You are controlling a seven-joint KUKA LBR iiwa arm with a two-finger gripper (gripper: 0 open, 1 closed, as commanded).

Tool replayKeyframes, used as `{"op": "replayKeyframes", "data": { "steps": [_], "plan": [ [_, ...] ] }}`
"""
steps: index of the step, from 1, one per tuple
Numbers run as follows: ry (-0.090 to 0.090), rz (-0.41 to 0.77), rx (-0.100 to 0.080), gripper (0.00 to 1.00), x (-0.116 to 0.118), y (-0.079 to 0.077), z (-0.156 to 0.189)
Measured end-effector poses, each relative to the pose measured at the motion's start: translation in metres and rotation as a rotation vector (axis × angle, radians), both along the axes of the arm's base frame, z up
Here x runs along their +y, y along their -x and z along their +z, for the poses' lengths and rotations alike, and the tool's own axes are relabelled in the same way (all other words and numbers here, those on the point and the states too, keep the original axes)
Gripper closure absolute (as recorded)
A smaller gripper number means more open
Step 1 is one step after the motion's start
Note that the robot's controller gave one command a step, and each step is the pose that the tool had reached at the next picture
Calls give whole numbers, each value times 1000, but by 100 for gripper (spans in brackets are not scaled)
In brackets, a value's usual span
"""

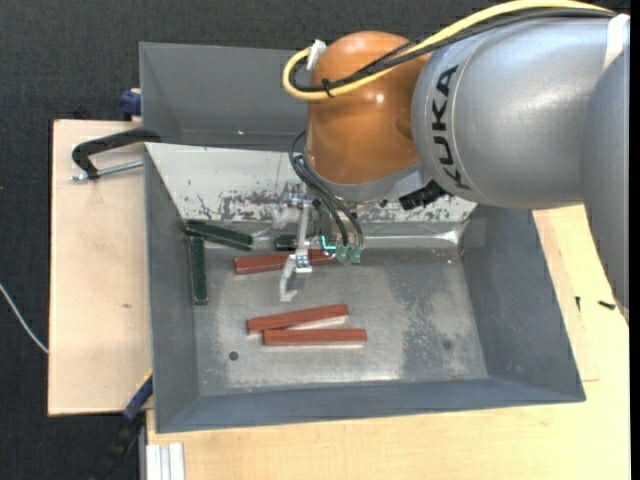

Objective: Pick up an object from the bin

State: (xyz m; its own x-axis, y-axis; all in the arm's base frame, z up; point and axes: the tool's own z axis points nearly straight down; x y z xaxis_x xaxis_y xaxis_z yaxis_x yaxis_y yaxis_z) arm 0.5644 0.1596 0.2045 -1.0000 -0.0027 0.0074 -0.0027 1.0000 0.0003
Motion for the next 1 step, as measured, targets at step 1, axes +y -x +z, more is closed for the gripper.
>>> {"op": "replayKeyframes", "data": {
  "steps": [1],
  "plan": [
    [-1,-2,-8,0,-1,-2,4]
  ]
}}
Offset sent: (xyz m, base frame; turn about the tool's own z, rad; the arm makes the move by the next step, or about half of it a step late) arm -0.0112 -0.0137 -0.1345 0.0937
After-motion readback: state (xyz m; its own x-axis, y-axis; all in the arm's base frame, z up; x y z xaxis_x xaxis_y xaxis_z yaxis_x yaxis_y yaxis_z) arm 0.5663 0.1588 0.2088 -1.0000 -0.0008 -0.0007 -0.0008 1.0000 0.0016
